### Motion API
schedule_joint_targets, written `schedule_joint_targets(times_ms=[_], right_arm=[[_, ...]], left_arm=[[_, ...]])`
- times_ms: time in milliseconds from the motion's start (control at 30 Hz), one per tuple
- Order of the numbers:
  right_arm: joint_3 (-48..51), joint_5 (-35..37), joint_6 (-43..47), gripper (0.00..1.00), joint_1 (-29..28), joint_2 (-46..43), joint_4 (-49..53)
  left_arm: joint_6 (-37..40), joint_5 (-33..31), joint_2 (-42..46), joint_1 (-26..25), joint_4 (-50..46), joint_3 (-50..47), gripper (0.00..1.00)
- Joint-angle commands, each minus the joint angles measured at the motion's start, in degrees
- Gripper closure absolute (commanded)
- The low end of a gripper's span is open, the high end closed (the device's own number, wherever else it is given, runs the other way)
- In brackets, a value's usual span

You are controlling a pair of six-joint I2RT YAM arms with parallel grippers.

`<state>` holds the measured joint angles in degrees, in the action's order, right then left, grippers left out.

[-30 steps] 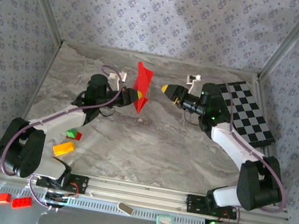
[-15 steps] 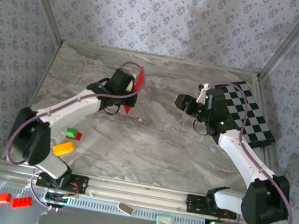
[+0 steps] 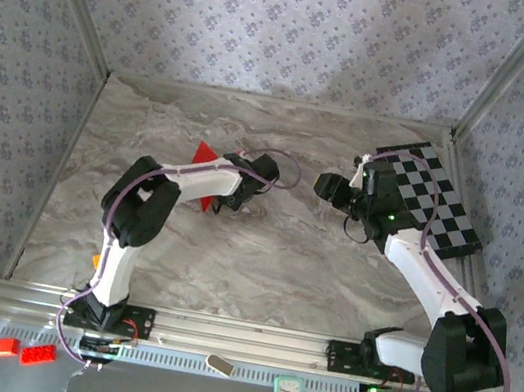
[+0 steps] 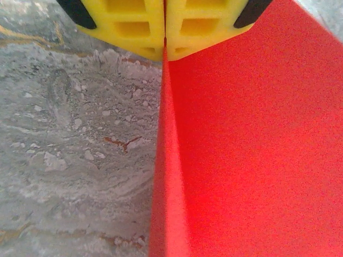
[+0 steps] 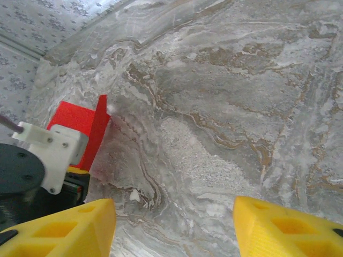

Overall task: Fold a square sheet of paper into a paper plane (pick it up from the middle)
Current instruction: Turn over the paper at the center of the table.

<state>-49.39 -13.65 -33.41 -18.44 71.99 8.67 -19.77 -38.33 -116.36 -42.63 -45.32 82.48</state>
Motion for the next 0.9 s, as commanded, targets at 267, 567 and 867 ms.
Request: schedule_joint_targets(times_ms=[267, 567, 867], right_arm=[[0.8, 0.0, -0.5, 0.39, 1.1, 0.2, 0.9], [0.4, -1.2, -1.2, 0.39, 1.1, 1.7, 0.3], [-0.1, -1.3, -1.7, 0.39, 1.3, 2.2, -0.1]], left_arm=[[-1.4, -0.7, -7.8, -2.0, -4.9, 4.9, 0.89], [-3.8, 3.7, -8.4, -2.3, -6.0, 7.0, 0.81], [-10.0, 16.7, -3.1, -2.4, -3.8, 5.8, 0.72]])
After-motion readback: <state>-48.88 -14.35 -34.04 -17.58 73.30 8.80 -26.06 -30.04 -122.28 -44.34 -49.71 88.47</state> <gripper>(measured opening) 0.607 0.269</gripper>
